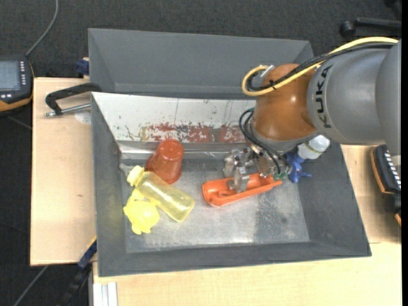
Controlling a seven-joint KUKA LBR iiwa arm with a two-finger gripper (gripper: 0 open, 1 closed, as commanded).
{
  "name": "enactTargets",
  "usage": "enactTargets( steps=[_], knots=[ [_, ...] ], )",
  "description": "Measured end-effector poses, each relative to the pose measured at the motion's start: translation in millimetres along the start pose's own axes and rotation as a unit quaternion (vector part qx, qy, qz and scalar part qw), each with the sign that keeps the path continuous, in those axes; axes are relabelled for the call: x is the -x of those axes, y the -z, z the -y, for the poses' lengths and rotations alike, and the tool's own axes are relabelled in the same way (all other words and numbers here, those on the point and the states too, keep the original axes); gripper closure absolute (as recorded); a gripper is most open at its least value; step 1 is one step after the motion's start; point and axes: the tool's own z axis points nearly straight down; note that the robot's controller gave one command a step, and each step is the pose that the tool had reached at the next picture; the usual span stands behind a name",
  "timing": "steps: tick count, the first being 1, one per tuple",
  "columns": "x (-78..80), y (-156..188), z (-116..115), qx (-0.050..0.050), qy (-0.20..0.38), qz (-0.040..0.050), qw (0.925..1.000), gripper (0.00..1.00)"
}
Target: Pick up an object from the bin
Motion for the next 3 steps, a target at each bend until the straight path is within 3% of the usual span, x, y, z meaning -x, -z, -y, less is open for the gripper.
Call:
enactTargets(
  steps=[1,2,3],
  knots=[
    [0.0,0,0,0.000,0.000,0.0000,1.0000,1.00],
    [-8.3,115,-33,0.000,0.020,0.0031,0.9998,1.00],
    [-8.2,116,-32,0.000,0.020,0.0033,0.9998,0.00]
  ],
)
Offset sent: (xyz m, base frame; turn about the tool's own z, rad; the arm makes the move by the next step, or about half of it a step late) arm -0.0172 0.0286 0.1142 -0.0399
